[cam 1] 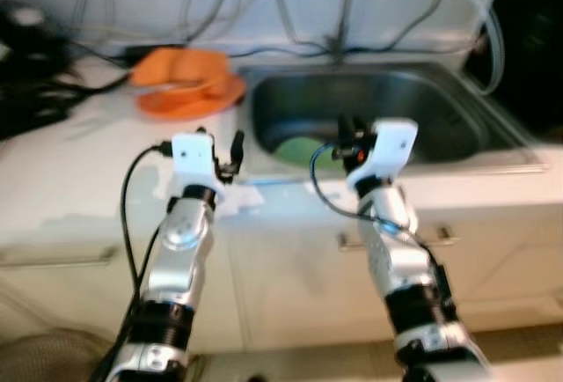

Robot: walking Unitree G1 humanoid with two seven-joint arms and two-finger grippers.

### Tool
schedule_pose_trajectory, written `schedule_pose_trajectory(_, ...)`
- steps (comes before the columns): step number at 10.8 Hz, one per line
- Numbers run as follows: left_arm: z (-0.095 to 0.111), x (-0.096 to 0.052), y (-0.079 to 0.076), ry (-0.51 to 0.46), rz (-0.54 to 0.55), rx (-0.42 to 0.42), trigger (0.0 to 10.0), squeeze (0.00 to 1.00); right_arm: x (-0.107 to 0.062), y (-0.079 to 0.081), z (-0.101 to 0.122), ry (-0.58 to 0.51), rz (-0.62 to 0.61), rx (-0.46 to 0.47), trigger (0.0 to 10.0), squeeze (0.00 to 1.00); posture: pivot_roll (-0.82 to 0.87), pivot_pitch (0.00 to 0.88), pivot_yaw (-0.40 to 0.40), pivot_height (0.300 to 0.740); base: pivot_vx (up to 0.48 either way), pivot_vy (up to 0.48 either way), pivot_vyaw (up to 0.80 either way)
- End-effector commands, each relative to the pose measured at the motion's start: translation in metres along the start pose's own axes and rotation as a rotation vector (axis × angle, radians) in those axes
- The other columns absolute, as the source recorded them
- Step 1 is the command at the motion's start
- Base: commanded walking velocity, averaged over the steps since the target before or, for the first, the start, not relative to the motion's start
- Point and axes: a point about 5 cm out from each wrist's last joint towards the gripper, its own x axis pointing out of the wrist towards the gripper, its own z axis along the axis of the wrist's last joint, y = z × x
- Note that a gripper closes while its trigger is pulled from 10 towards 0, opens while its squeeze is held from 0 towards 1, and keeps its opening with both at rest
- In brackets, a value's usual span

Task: Kitchen organization

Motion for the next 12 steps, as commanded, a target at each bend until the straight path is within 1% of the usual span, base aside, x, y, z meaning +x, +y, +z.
schedule_pose_trajectory(1, 0.002, 0.002, 0.003, 0.002, 0.008, 0.019, 10.0, 0.0, 0.0, 0.0, 0.0, -0.001, -0.015, 0.012, 10.0, 0.0, 0.1, 0.0, 0.066, 0.74, 0.0, 0.379, 0.0)
schedule_pose_trajectory(2, 0.001, 0.001, 0.003, 0.006, 0.008, 0.021, 10.0, 0.0, 0.0, 0.001, -0.001, 0.003, -0.015, 0.011, 10.0, 0.0, 0.1, 0.0, 0.068, 0.74, 0.0, 0.36, 0.0)
schedule_pose_trajectory(4, 0.0, 0.001, 0.001, 0.011, -0.004, 0.035, 10.0, 0.0, -0.002, 0.001, -0.003, 0.007, -0.022, 0.016, 10.0, 0.0, 0.1, 0.0, 0.073, 0.74, 0.0, 0.0, 0.0)
schedule_pose_trajectory(5, 0.0, 0.002, -0.001, 0.024, -0.004, 0.02, 10.0, 0.0, -0.002, 0.001, -0.004, 0.01, -0.023, 0.017, 10.0, 0.0, 0.1, 0.0, 0.075, 0.74, 0.0, 0.0, 0.0)
schedule_pose_trajectory(6, 0.001, 0.003, -0.001, 0.022, 0.004, 0.043, 10.0, 0.0, -0.001, 0.002, -0.004, 0.016, -0.013, 0.007, 10.0, 0.0, 0.11, 0.0, 0.075, 0.74, 0.0, 0.0, 0.0)
schedule_pose_trajectory(8, 0.003, 0.003, 0.0, 0.015, 0.019, 0.035, 10.0, 0.0, 0.001, 0.003, -0.002, 0.01, -0.008, -0.007, 10.0, 0.0, 0.11, 0.0, 0.072, 0.74, 0.0, 0.0, 0.0)
schedule_pose_trajectory(9, 0.006, 0.004, 0.0, 0.005, 0.022, 0.019, 10.0, 0.0, 0.001, 0.006, -0.001, 0.011, 0.002, -0.016, 10.0, 0.0, 0.12, 0.0, 0.075, 0.74, 0.0, 0.0, 0.79)
schedule_pose_trajectory(10, 0.007, 0.005, 0.0, 0.002, 0.024, 0.02, 10.0, 0.0, 0.002, 0.008, -0.001, 0.005, 0.009, -0.013, 10.0, 0.0, 0.12, 0.0, 0.073, 0.74, 0.0, 0.0, 0.79)
schedule_pose_trajectory(12, 0.01, 0.007, 0.001, -0.007, 0.038, 0.02, 10.0, 0.0, 0.004, 0.006, 0.001, 0.004, 0.002, -0.003, 10.0, 0.0, 0.12, 0.0, 0.075, 0.74, 0.0, 0.0, 0.0)
